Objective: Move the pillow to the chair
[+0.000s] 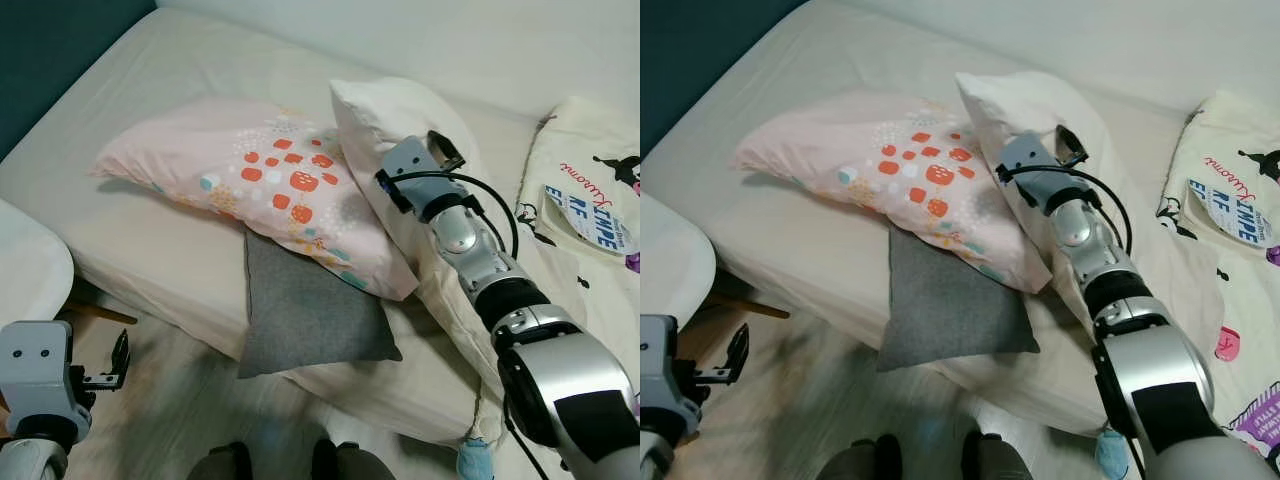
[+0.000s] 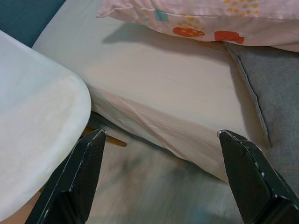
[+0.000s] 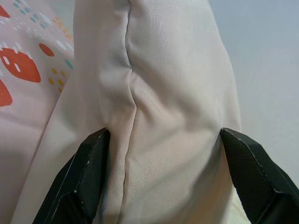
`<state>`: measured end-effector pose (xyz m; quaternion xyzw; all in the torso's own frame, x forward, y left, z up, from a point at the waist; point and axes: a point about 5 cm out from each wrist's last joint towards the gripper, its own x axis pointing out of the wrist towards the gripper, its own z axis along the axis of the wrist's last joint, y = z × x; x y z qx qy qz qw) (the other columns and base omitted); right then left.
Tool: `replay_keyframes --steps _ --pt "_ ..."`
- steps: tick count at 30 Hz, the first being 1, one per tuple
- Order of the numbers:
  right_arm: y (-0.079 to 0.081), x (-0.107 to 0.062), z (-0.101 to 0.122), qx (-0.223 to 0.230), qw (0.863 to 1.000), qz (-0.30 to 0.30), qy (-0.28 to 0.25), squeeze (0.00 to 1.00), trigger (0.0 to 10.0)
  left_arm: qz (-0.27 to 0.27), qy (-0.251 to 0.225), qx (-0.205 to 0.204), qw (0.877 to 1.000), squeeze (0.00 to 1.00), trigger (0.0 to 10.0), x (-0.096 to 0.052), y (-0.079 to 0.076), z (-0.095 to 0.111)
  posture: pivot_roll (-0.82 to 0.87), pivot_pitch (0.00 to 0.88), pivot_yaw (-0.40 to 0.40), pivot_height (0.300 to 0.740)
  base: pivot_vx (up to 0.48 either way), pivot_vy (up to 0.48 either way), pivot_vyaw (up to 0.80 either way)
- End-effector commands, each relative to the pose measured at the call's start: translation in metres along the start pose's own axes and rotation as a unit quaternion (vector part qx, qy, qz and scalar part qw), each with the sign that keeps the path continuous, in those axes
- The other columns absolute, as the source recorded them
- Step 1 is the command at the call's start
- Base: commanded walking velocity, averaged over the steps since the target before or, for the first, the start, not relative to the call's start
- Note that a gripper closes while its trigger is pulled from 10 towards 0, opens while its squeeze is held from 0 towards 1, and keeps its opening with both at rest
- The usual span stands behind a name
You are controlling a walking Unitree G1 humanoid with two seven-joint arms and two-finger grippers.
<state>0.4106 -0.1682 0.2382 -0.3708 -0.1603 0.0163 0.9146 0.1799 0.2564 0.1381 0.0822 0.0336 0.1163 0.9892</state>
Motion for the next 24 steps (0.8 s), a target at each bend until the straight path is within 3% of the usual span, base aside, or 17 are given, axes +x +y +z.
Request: replay_keyframes --steps 1,7,8,10,11,12,13,14,24 --pt "-0.003 -0.003 -0.008 -0.008 1.0 -0.008 0.015 0.0 10.0 -0.005 0.02 -0.001 1.0 0.0 10.0 -0.005 -0.001 -0.006 0.1 0.37 -0.079 0.74 0.0 0.0 0.0" --pt "-0.001 -0.011 -0.025 0.02 0.998 -0.017 0.06 0.0 10.0 -0.006 0.021 -0.001 1.0 0.0 10.0 -0.006 -0.002 -0.003 0.1 0.373 -0.08 0.74 0.0 0.0 0.0" --pt "0.003 -0.02 -0.044 0.049 0.993 -0.021 0.109 0.0 10.0 -0.008 0.021 -0.001 1.0 0.0 10.0 -0.007 -0.003 -0.002 0.11 0.379 -0.081 0.74 0.0 0.0 0.0" --pt "0.004 -0.024 -0.05 0.057 0.99 -0.024 0.126 0.0 10.0 -0.009 0.021 -0.001 1.0 0.0 10.0 -0.008 -0.003 -0.001 0.11 0.379 -0.081 0.74 0.0 0.0 0.0" --pt "0.004 -0.027 -0.056 0.064 0.988 -0.027 0.141 0.0 9.1 -0.009 0.021 0.0 1.0 0.0 10.0 -0.008 -0.003 -0.001 0.11 0.38 -0.08 0.74 0.0 0.0 0.0" --pt "0.003 -0.03 -0.061 0.064 0.986 -0.032 0.153 0.0 1.4 -0.009 0.023 0.0 1.0 0.0 10.0 -0.009 -0.002 -0.001 0.11 0.38 -0.081 0.74 0.0 0.0 0.0" --pt "0.002 -0.031 -0.063 0.064 0.985 -0.035 0.158 0.0 1.4 -0.008 0.024 0.0 1.0 0.0 10.0 -0.009 -0.002 -0.001 0.11 0.38 -0.081 0.74 0.0 0.0 0.0" --pt "0.0 -0.032 -0.065 0.063 0.984 -0.039 0.163 0.0 0.0 -0.008 0.024 0.001 1.0 0.0 10.0 -0.01 -0.001 -0.001 0.11 0.383 -0.081 0.74 0.0 0.0 0.0" --pt "-0.013 -0.034 -0.069 0.069 0.983 -0.058 0.162 0.0 0.0 -0.011 0.019 0.009 1.0 0.0 10.0 -0.008 0.0 0.005 0.12 0.383 -0.084 0.74 0.0 0.0 0.0"
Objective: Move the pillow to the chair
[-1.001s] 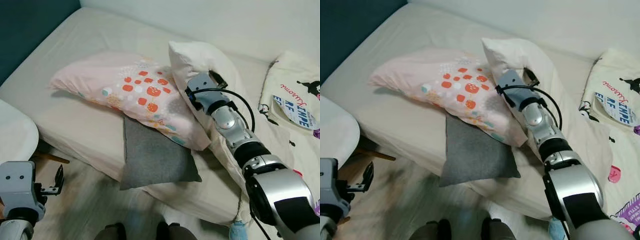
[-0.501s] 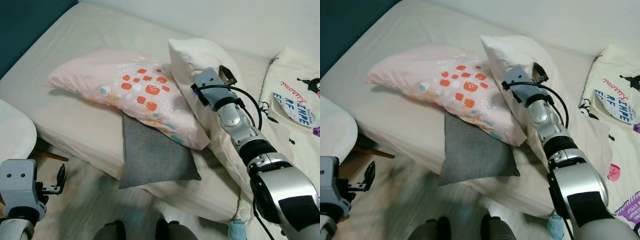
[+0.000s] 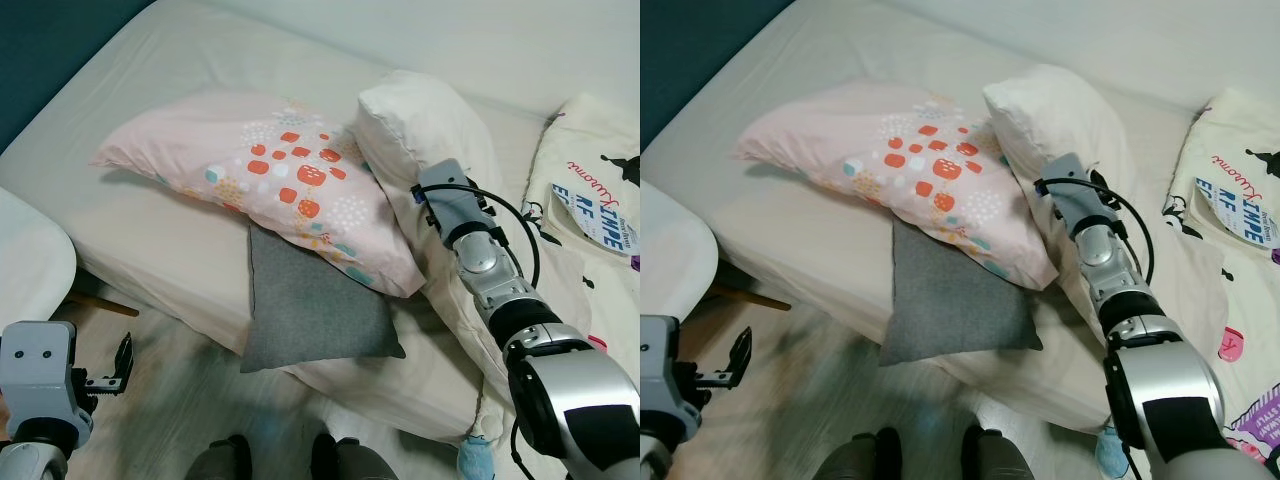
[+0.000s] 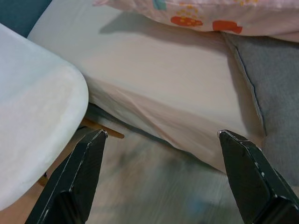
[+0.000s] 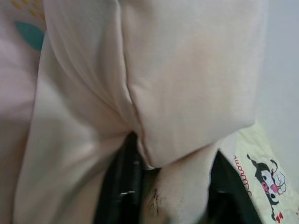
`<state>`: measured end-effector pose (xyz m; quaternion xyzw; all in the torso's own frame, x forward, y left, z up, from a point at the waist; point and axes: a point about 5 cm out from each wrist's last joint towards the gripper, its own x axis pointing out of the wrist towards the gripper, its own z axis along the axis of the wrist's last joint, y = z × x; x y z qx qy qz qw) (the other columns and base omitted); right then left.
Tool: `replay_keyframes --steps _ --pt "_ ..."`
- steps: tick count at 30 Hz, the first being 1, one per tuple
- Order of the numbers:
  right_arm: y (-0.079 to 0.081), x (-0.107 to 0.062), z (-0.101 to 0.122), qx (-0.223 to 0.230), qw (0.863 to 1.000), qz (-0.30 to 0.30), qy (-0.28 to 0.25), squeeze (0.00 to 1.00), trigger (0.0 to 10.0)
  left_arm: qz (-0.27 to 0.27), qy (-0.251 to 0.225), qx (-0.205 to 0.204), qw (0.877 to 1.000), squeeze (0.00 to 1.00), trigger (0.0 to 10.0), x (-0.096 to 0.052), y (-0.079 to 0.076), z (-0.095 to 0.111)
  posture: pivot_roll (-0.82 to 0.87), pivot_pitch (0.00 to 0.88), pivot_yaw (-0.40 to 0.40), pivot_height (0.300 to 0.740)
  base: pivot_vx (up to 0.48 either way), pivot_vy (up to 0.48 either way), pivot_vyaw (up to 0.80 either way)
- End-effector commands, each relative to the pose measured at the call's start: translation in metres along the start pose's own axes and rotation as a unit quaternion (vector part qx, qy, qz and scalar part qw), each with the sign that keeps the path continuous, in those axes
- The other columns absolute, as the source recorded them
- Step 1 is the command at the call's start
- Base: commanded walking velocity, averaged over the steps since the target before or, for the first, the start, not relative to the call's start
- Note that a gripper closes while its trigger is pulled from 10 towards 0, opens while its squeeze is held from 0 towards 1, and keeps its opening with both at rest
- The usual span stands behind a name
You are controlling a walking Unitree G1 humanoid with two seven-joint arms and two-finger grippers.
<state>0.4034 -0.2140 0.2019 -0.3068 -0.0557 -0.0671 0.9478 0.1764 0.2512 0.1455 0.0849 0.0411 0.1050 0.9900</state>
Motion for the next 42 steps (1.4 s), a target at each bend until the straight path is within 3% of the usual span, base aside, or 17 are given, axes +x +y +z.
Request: replay_keyframes --steps 1,7,9,10,13,18,20,22,23,24,26,28,30,35,37,40,42 --pt "-0.007 -0.005 -0.017 0.011 0.999 -0.01 0.031 0.0 0.0 0.001 0.013 0.005 1.0 0.0 10.0 -0.003 0.004 -0.002 0.12 0.383 -0.084 0.74 0.0 0.0 0.0" --pt "-0.006 -0.004 -0.015 0.042 0.999 -0.001 0.027 0.0 0.0 0.004 0.012 0.006 1.0 0.0 10.0 -0.001 0.005 -0.003 0.11 0.367 -0.087 0.74 0.0 0.0 0.0" --pt "-0.004 -0.004 -0.015 0.102 0.994 0.006 0.036 0.0 0.0 0.003 0.01 0.003 1.0 0.0 10.0 0.001 0.003 -0.003 0.11 0.358 -0.091 0.74 0.0 0.0 0.0" --pt "-0.004 -0.004 -0.015 0.102 0.994 0.006 0.036 0.0 0.0 0.003 0.01 0.003 1.0 0.0 10.0 0.001 0.003 -0.003 0.11 0.358 -0.091 0.74 0.0 0.0 0.0" --pt "-0.003 -0.003 -0.014 0.257 0.965 0.013 0.041 0.0 0.0 0.003 -0.005 -0.01 1.0 0.0 10.0 0.01 -0.002 0.001 0.09 0.321 -0.1 0.74 0.0 0.0 0.0" --pt "-0.011 0.0 -0.008 0.316 0.948 0.012 0.025 0.0 0.0 0.002 -0.017 -0.024 1.0 0.0 10.0 0.02 -0.006 0.006 0.08 0.279 -0.103 0.74 0.0 0.0 0.0" --pt "-0.033 0.006 0.004 0.342 0.94 0.005 -0.015 0.0 0.0 -0.006 -0.035 -0.04 0.999 0.0 10.0 0.032 -0.013 0.013 0.05 0.221 -0.1 0.74 0.0 0.0 0.0" --pt "-0.033 0.006 0.004 0.342 0.94 0.005 -0.015 0.0 0.0 -0.006 -0.035 -0.04 0.999 0.0 10.0 0.032 -0.013 0.013 0.05 0.221 -0.1 0.74 0.0 0.0 0.0" --pt "-0.049 0.007 0.011 0.352 0.935 -0.011 -0.04 0.0 0.0 -0.009 -0.047 -0.05 0.998 0.0 10.0 0.04 -0.017 0.017 0.04 0.187 -0.098 0.74 0.0 0.0 0.0" --pt "-0.049 0.007 0.011 0.352 0.935 -0.011 -0.04 0.0 0.0 -0.009 -0.047 -0.05 0.998 0.0 10.0 0.04 -0.017 0.017 0.04 0.187 -0.098 0.74 0.0 0.0 0.0" --pt "-0.076 0.009 0.028 0.354 0.93 -0.034 -0.096 0.0 0.0 -0.01 -0.06 -0.068 0.996 0.0 10.0 0.057 -0.024 0.024 0.02 0.127 -0.095 0.74 0.0 0.0 0.0" --pt "-0.082 0.01 0.033 0.351 0.929 -0.037 -0.11 0.0 0.0 -0.009 -0.063 -0.073 0.995 0.0 10.0 0.062 -0.026 0.026 0.02 0.12 -0.095 0.74 0.0 0.0 0.0" --pt "-0.085 0.01 0.04 0.347 0.929 -0.033 -0.127 0.0 0.0 -0.008 -0.066 -0.076 0.995 0.0 10.0 0.068 -0.028 0.028 0.01 0.091 -0.097 0.74 0.0 0.0 0.0" --pt "-0.095 0.013 0.094 0.316 0.919 -0.006 -0.234 0.0 0.0 0.013 -0.09 -0.073 0.993 0.0 10.0 0.092 -0.025 0.041 0.0 0.0 -0.099 0.74 0.0 0.0 0.0" --pt "-0.095 0.014 0.099 0.315 0.918 -0.004 -0.242 0.0 0.0 0.015 -0.091 -0.072 0.993 0.0 10.0 0.096 -0.025 0.042 0.0 0.0 -0.097 0.74 0.0 0.0 0.0" --pt "-0.093 0.011 0.133 0.306 0.901 0.024 -0.308 0.0 0.0 0.024 -0.108 -0.076 0.991 0.0 10.0 0.103 -0.024 0.049 0.0 0.0 -0.088 0.74 0.0 0.0 0.0" --pt "-0.093 0.009 0.141 0.305 0.895 0.03 -0.324 0.0 0.0 0.026 -0.111 -0.077 0.99 0.0 10.0 0.105 -0.023 0.049 0.0 0.0 -0.088 0.74 0.0 0.0 0.8"
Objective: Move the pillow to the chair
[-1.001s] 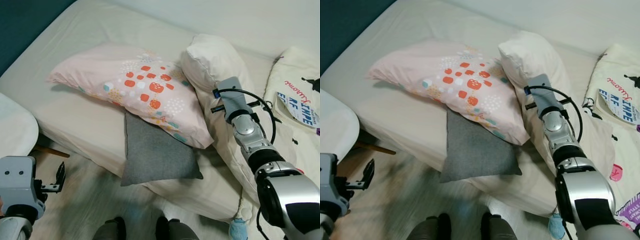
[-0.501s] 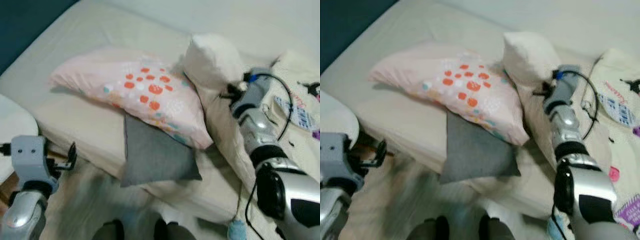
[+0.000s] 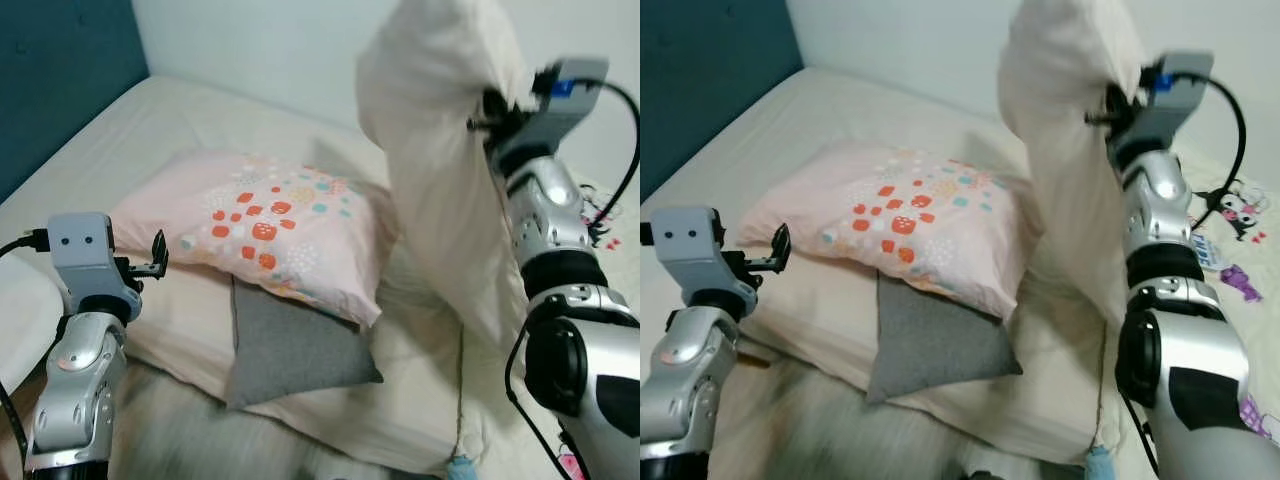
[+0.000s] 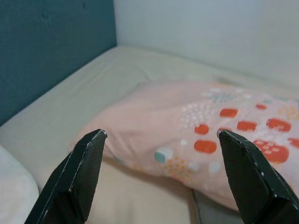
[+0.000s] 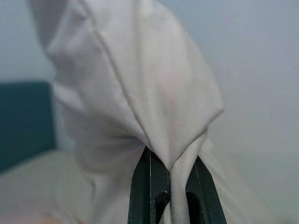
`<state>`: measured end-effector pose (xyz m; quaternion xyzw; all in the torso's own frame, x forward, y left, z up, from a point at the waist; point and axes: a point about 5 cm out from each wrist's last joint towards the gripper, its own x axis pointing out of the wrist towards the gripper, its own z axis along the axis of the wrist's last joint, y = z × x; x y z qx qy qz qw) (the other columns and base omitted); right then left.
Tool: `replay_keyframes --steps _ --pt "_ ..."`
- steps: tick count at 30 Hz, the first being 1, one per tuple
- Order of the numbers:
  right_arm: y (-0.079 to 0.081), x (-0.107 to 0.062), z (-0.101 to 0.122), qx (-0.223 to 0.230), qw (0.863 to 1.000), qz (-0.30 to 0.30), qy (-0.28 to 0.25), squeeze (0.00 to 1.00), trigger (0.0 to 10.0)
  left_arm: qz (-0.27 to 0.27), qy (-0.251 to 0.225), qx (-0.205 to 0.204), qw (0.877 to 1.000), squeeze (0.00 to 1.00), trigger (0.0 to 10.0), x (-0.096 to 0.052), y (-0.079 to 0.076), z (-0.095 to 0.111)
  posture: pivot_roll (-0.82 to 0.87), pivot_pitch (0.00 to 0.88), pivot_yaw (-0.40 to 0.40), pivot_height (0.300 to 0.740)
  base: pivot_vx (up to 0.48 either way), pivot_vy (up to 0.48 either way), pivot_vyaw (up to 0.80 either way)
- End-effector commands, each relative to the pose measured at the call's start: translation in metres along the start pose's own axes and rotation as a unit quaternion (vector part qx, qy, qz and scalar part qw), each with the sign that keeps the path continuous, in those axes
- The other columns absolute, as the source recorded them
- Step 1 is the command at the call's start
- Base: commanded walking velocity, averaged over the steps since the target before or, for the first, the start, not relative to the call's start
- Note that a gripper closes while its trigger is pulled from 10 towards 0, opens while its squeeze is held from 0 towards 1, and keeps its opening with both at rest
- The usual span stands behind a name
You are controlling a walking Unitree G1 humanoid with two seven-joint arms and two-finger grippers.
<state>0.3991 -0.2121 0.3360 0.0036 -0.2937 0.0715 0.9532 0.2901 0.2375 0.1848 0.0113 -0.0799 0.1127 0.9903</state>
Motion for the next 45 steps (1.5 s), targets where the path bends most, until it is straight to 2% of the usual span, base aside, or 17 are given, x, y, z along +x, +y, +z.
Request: replay_keyframes --steps 1,2,4,6,8,9,11,12,13,14,16,17,19,28,33,37,45 --pt "0.011 0.014 0.042 -0.016 0.995 0.027 -0.096 0.0 0.0 0.012 -0.003 0.007 1.0 0.0 10.0 0.001 0.006 -0.002 0.0 0.0 -0.087 0.74 0.0 0.0 0.8" --pt "0.011 0.014 0.042 -0.016 0.995 0.027 -0.096 0.0 0.0 0.012 -0.003 0.007 1.0 0.0 10.0 0.001 0.006 -0.002 0.0 0.0 -0.087 0.74 0.0 0.0 0.8" --pt "0.026 0.024 0.069 -0.011 0.987 0.059 -0.15 0.0 0.0 0.018 -0.01 0.0 1.0 0.0 10.0 0.008 0.004 -0.001 0.0 0.0 -0.085 0.74 0.0 0.0 0.8" --pt "0.032 0.026 0.078 -0.007 0.983 0.072 -0.168 0.0 0.0 0.019 -0.012 -0.001 1.0 0.0 10.0 0.011 0.003 -0.002 0.0 0.0 -0.085 0.74 0.0 0.0 0.8" --pt "0.056 0.031 0.105 0.016 0.967 0.125 -0.221 0.0 0.0 0.018 -0.024 0.002 1.0 0.0 10.0 0.017 -0.001 0.002 0.0 0.0 -0.083 0.74 0.0 0.0 0.8" --pt "0.056 0.031 0.105 0.016 0.967 0.125 -0.221 0.0 0.0 0.018 -0.024 0.002 1.0 0.0 10.0 0.017 -0.001 0.002 0.0 0.0 -0.083 0.74 0.0 0.0 0.8" --pt "0.083 0.03 0.124 0.054 0.946 0.185 -0.26 0.0 0.0 0.021 -0.036 0.005 0.999 0.0 10.0 0.022 -0.002 0.004 0.0 0.0 -0.085 0.74 0.0 0.0 0.8" --pt "0.083 0.03 0.124 0.054 0.946 0.185 -0.26 0.0 0.0 0.021 -0.036 0.005 0.999 0.0 10.0 0.022 -0.002 0.004 0.0 0.0 -0.085 0.74 0.0 0.0 0.8" --pt "0.097 0.028 0.128 0.076 0.935 0.216 -0.269 0.0 0.0 0.025 -0.039 0.007 0.999 0.0 10.0 0.024 -0.002 0.005 0.0 0.0 -0.085 0.74 0.0 0.0 0.8" --pt "0.097 0.028 0.128 0.076 0.935 0.216 -0.269 0.0 0.0 0.025 -0.039 0.007 0.999 0.0 10.0 0.024 -0.002 0.005 0.0 0.0 -0.085 0.74 0.0 0.0 0.8" --pt "0.122 0.021 0.127 0.109 0.918 0.267 -0.271 0.0 0.0 0.031 -0.043 0.008 0.999 0.0 10.0 0.025 -0.002 0.004 0.01 0.0 -0.091 0.74 0.0 0.0 0.8" --pt "0.122 0.021 0.127 0.109 0.918 0.267 -0.271 0.0 0.0 0.031 -0.043 0.008 0.999 0.0 10.0 0.025 -0.002 0.004 0.01 0.0 -0.091 0.74 0.0 0.0 0.8" --pt "0.136 0.017 0.12 0.125 0.912 0.291 -0.261 0.0 0.0 0.032 -0.044 0.009 0.998 0.0 10.0 0.024 -0.004 0.002 0.01 0.0 -0.093 0.74 0.0 0.0 0.8" --pt "0.144 0.011 0.095 0.149 0.919 0.299 -0.208 0.0 0.0 0.025 -0.039 0.01 0.999 0.0 10.0 0.017 -0.009 -0.007 0.01 0.0 -0.097 0.74 0.0 0.0 0.8" --pt "0.143 0.002 0.052 0.121 0.946 0.275 -0.122 0.0 0.0 0.017 -0.037 0.015 0.999 0.0 10.0 0.012 -0.01 -0.01 0.0 0.0 -0.092 0.74 0.0 0.0 0.8" --pt "0.135 -0.004 0.031 0.105 0.959 0.253 -0.072 0.0 0.0 0.013 -0.037 0.017 0.999 0.0 10.0 0.01 -0.009 -0.011 0.0 0.0 -0.087 0.74 0.0 0.0 0.6" --pt "0.136 -0.011 0.011 0.073 0.963 0.258 -0.024 0.0 0.0 0.001 -0.042 0.018 0.999 0.0 10.0 0.009 -0.013 -0.009 0.0 0.0 -0.085 0.74 0.097 0.0 0.3"
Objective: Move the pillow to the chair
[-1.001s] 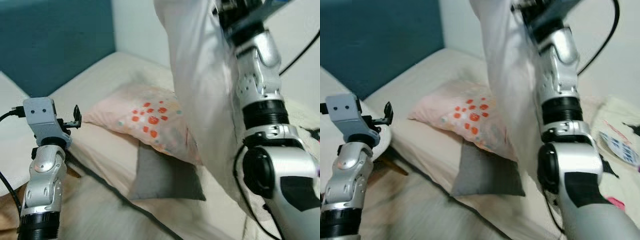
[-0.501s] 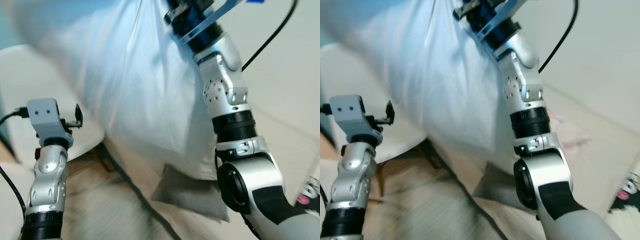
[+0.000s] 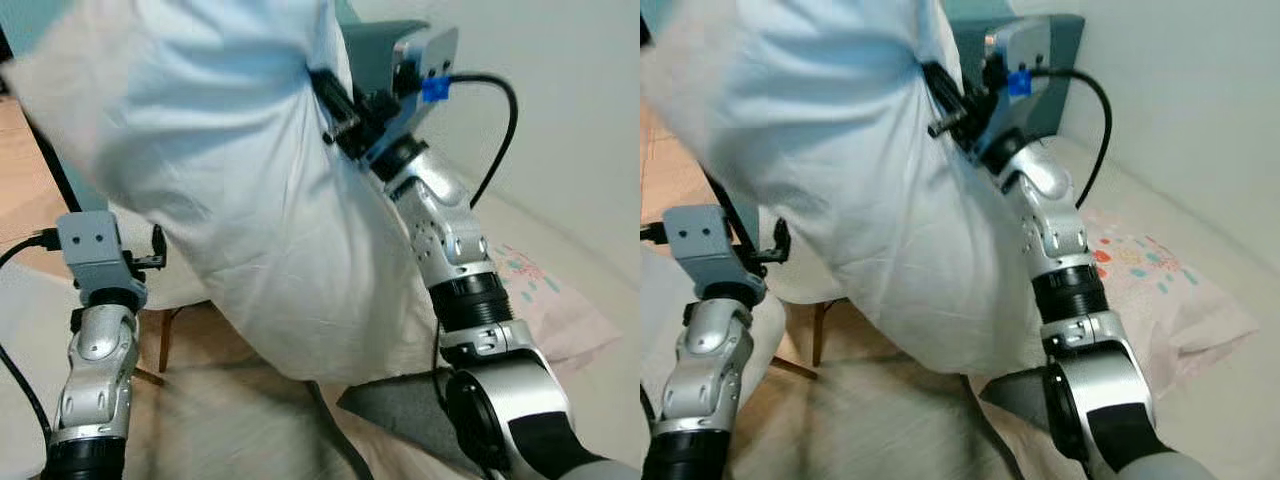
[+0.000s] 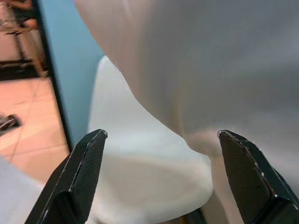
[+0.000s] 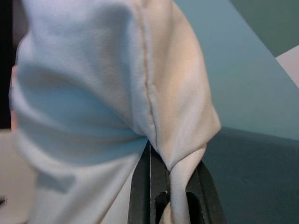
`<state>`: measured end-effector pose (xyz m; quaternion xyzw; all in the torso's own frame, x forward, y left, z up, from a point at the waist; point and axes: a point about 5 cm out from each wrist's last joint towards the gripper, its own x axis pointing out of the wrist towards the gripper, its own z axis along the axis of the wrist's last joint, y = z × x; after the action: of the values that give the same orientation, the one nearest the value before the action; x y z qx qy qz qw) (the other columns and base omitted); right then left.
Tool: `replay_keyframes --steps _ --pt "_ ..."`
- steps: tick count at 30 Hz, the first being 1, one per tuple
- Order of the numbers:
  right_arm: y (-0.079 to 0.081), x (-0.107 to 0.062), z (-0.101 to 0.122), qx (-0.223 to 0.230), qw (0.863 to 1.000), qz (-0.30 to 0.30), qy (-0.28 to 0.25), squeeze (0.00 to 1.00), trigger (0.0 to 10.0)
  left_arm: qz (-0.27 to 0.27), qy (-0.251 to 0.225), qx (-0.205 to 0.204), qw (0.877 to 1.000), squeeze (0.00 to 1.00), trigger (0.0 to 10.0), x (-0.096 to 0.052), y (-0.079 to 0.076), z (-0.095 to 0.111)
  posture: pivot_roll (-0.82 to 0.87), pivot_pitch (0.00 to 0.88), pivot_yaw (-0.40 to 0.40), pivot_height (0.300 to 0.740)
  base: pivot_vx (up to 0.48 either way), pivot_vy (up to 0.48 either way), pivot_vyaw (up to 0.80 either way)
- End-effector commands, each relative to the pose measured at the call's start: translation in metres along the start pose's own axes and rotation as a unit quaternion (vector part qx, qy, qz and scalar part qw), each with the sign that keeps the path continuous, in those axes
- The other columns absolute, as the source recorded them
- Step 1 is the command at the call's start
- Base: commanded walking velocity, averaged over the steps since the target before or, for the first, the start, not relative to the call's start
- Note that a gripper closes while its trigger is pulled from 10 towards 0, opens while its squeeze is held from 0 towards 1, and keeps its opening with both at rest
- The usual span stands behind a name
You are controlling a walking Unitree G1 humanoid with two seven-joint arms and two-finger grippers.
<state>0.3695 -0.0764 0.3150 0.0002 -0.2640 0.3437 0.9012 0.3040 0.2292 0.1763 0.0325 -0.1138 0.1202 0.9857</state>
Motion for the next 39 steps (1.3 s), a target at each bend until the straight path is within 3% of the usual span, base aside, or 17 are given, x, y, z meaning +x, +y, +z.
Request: replay_keyframes --steps 1,6,13,39 --pt "-0.002 0.003 0.015 -0.023 0.999 -0.001 -0.023 0.0 0.0 -0.008 -0.008 0.001 1.0 0.0 10.0 -0.002 -0.004 0.002 0.0 0.0 -0.085 0.74 0.259 0.0 0.8" --pt "0.001 0.0 0.005 -0.013 1.0 -0.006 -0.006 0.0 0.0 -0.016 -0.004 0.003 1.0 0.0 10.0 -0.006 -0.011 -0.001 0.0 0.0 -0.087 0.74 0.448 0.0 0.8" --pt "0.008 -0.005 -0.005 0.001 1.0 0.004 0.012 0.0 0.0 -0.019 0.001 0.002 1.0 0.0 10.0 -0.01 -0.013 -0.003 0.0 0.0 -0.083 0.74 0.48 0.0 0.0" --pt "0.003 -0.009 -0.001 0.002 1.0 -0.014 0.007 0.0 0.0 -0.034 0.002 0.001 0.999 0.0 10.0 -0.01 -0.022 -0.003 -0.01 0.0 -0.075 0.74 0.478 0.0 0.44"
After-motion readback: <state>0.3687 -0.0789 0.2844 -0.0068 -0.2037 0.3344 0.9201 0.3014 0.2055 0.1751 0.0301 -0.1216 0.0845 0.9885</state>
